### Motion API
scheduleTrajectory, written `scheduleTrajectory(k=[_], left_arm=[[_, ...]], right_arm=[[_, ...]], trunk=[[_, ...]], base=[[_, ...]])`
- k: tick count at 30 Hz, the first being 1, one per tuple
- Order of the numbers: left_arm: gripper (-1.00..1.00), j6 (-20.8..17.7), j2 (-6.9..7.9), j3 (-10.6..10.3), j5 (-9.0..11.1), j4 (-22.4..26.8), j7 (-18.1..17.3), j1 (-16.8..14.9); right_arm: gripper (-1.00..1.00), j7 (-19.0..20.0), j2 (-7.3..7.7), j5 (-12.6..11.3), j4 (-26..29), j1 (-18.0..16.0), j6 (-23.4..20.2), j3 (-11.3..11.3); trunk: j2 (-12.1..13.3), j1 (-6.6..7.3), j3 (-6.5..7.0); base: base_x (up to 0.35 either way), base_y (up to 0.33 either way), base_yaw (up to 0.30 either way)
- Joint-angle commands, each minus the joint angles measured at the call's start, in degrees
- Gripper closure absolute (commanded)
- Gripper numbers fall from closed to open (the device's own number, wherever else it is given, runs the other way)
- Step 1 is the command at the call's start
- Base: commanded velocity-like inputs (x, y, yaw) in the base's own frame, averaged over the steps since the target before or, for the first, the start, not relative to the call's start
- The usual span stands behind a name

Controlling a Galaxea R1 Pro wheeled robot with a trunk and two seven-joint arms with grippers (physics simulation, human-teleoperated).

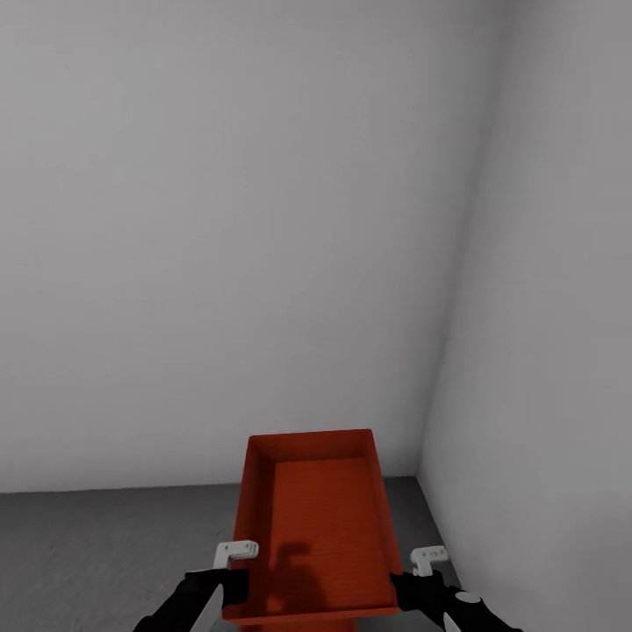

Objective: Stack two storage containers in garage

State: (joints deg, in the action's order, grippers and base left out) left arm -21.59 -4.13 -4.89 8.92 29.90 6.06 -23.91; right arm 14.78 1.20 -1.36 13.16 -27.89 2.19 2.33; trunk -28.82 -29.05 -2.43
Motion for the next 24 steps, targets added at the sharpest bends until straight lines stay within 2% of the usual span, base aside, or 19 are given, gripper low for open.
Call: scheduleTrajectory(k=[1, 8, 24], left_arm=[[1.0, 3.9, 0.0, 0.4, -1.4, 0.5, 1.9, -0.1], [1.0, 3.9, 0.0, 0.4, -1.4, 0.5, 1.8, -0.1], [1.0, 3.9, 0.04, 0.4, -1.4, 0.5, 1.8, -0.1]], right_arm=[[1.0, 1.1, -1.38, -0.2, -0.2, 0.0, 0.3, 2.4], [1.0, 1.1, -1.38, -0.2, -0.2, 0.0, 0.3, 2.4], [1.0, 1.1, -1.38, -0.2, -0.2, 0.0, 0.3, 2.4]], trunk=[[-0.1, -0.03, -0.13], [-0.1, -0.03, -0.13], [-0.1, -0.03, -0.13]], base=[[0.001, -0.001, 0.244], [0.0, 0.0, 0.211], [0.0, -0.006, 0.006]])
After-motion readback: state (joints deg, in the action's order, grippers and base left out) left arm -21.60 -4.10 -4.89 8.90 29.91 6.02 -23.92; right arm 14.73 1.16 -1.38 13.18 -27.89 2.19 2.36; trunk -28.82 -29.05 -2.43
